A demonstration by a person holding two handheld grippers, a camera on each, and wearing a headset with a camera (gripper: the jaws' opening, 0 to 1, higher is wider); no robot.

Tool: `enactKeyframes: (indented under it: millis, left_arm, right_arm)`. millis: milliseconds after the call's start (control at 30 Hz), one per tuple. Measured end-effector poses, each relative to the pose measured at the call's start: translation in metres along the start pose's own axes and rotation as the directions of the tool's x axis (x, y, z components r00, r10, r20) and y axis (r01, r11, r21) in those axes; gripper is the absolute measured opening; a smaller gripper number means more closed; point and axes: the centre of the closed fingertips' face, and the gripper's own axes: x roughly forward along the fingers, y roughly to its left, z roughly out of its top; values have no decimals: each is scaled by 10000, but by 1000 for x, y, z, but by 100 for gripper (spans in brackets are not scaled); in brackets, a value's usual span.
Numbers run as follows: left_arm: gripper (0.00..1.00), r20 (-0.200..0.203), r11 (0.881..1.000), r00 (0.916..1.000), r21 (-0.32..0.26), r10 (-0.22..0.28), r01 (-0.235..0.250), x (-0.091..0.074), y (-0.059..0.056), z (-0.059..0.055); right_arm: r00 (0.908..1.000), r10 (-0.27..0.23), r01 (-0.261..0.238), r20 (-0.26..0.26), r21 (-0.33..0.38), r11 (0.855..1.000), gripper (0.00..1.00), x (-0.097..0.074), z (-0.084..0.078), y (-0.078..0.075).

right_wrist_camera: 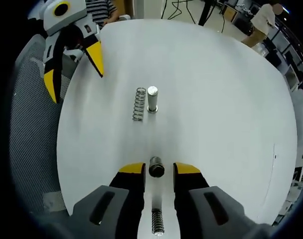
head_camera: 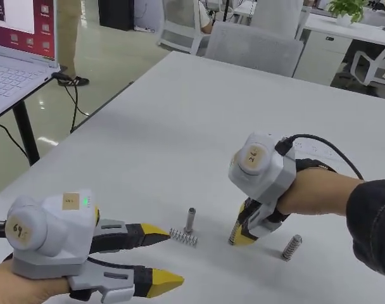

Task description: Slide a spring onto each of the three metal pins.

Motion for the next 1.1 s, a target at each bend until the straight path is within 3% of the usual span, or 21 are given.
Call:
enactKeyframes:
  millis: [600, 1100]
  left_arm:
    - [37, -25, 10000, 10000, 30, 79, -79, -2, 3, -1]
    - [36, -17, 9999, 9999, 60, 127, -127, -3, 5, -1]
  right_arm:
    - [9983, 24, -10, 587, -238, 9997, 21, -6, 29, 10]
    - [9961, 426, -380, 777, -598, 9975, 19, 9, 53, 29]
